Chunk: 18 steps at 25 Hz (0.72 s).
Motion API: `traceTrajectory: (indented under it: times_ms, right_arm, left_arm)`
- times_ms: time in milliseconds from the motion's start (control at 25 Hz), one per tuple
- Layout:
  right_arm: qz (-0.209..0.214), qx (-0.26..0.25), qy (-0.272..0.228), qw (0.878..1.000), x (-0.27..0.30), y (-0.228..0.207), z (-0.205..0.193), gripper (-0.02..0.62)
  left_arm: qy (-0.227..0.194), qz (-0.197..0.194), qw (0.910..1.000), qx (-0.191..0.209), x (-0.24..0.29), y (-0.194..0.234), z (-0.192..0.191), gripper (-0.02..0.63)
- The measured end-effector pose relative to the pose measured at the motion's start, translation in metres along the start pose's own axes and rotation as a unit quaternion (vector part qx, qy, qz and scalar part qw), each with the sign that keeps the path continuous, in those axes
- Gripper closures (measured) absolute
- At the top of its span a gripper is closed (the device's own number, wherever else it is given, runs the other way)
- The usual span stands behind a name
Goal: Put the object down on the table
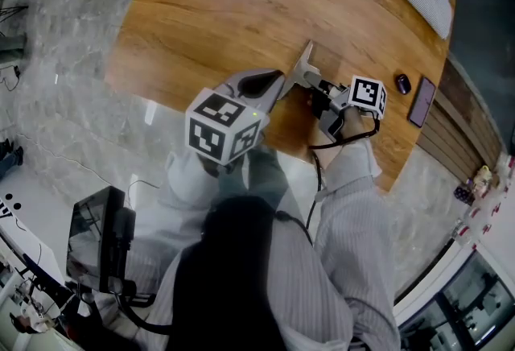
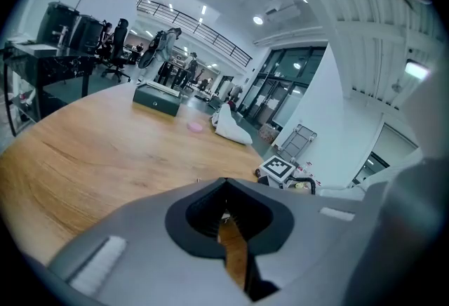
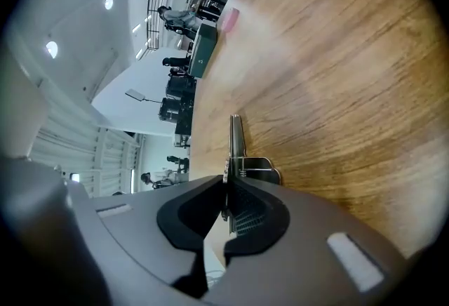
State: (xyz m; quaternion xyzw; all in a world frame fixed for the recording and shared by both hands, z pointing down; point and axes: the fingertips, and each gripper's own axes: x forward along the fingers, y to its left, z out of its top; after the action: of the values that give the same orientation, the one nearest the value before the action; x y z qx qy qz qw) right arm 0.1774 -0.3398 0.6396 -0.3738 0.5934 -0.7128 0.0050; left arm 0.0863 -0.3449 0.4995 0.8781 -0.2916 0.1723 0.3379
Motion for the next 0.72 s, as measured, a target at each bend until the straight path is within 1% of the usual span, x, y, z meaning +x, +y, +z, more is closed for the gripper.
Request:
traceTrajectory:
  times_ms: [160, 240, 280, 320, 400, 480, 560, 600, 640, 680, 720]
  right_arm:
    - [0.039, 0.015, -0.013, 0.999, -0.001, 0.000, 0.004, 0.507]
    - [0.064, 0.026, -0.016, 0.997, -0.003, 0.001, 0.005, 0.449]
    - [0.069, 0.029, -0.018, 0.997, -0.004, 0.000, 0.005, 0.425]
    - [0.066, 0.029, -0.020, 0.997, -0.006, -0.002, 0.005, 0.411]
    - [0.046, 0.025, -0.026, 0.998, -0.010, -0.009, 0.004, 0.408]
    - [0.027, 0.022, -0.041, 0.999, -0.019, -0.016, 0.001, 0.410]
    - [0.007, 0.010, -0.073, 0.997, -0.035, -0.020, 0.001, 0.436]
    - [-0.002, -0.003, -0.095, 0.995, -0.047, -0.017, 0.001, 0.466]
    - [-0.010, -0.021, -0.117, 0.993, -0.061, -0.008, -0.001, 0.535]
    - [-0.017, -0.043, -0.138, 0.989, -0.075, 0.008, -0.004, 0.580]
    - [-0.014, -0.072, -0.157, 0.985, -0.087, 0.030, -0.007, 0.581]
  left_arm:
    - [-0.004, -0.003, 1.0000, 0.006, 0.000, -0.002, 0.002, 0.604]
    - [-0.006, -0.004, 0.9999, 0.007, 0.000, -0.002, 0.001, 0.604]
    - [-0.006, -0.005, 0.9999, 0.008, 0.000, -0.002, 0.001, 0.604]
    - [-0.007, -0.006, 0.9999, 0.008, 0.000, -0.001, 0.002, 0.604]
    - [-0.009, -0.008, 0.9999, 0.010, -0.001, 0.000, 0.005, 0.604]
    - [-0.010, -0.011, 0.9998, 0.012, -0.001, 0.001, 0.008, 0.604]
    - [-0.012, -0.014, 0.9997, 0.017, 0.001, -0.001, 0.008, 0.604]
    - [-0.014, -0.015, 0.9996, 0.020, 0.001, -0.005, 0.008, 0.604]
    - [-0.016, -0.018, 0.9995, 0.023, -0.002, -0.011, 0.008, 0.604]
    - [-0.018, -0.020, 0.9993, 0.025, -0.006, -0.018, 0.010, 0.605]
    - [-0.023, -0.023, 0.9991, 0.028, -0.012, -0.026, 0.015, 0.604]
